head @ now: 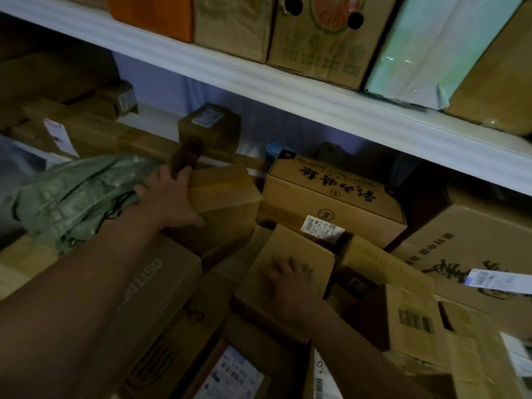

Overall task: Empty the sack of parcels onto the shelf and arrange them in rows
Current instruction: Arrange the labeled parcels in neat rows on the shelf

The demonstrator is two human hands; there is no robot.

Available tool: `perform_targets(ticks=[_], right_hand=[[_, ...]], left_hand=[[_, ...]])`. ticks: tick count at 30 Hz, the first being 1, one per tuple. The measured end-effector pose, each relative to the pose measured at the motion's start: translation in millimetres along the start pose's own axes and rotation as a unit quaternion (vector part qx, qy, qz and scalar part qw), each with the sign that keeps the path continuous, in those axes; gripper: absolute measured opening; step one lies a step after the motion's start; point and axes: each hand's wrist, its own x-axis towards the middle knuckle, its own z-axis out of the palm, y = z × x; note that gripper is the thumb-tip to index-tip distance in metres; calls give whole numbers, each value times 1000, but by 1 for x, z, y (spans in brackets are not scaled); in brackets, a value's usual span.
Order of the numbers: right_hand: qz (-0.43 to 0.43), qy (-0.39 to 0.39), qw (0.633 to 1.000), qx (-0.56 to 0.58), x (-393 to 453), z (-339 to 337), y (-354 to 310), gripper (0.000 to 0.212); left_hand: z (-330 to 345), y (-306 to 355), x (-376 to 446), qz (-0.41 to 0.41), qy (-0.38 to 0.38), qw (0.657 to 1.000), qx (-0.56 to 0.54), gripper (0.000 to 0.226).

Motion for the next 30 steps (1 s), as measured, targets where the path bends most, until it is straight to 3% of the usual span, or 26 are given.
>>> perform_targets(ticks=[4,7,10,12,14,15,16,19,22,24,25,27,28,30], right_hand=[[10,-20,996,83,3,-6,7,62],[30,3,953,301,-2,-19,-2,60],[64,49,814,575,-20,-45,-18,61],[76,77,689,717,-34,-61,-19,68],[64,77,547,831,-48,-73,-11,52],[64,72,498,861,-54,-73,-6,41],[68,65,475,875,-63,-74,-2,34],[87,36,486,869,-83,-57,12,40],[118,6,491,863,-102,-39,16,46],[146,-8,529,836,-109,-24,15,48],[155,-11,549,821,-111,-17,14,56],[171,-16,578,798,-115,-2,11,81],[174,-15,583,794,-116,4,8,89],[169,-12,581,796,-120,13,3,83]], left_hand=[[-6,20,-12,54,68,996,-16,113],[-14,38,-23,57,98,989,-99,110],[-23,56,-40,20,61,963,-263,107],[-19,66,-53,15,8,938,-346,103],[-9,74,-71,25,-63,900,-431,109],[-1,76,-80,24,-91,879,-467,113],[5,77,-90,22,-114,861,-495,115],[26,76,-118,7,-192,817,-544,105],[41,75,-149,-28,-273,786,-554,75],[52,71,-167,-73,-291,777,-554,71],[58,70,-175,-90,-279,788,-542,71],[67,66,-192,-78,-181,871,-449,65],[69,63,-201,-65,-85,915,-389,57],[61,54,-217,-38,119,950,-286,44]])
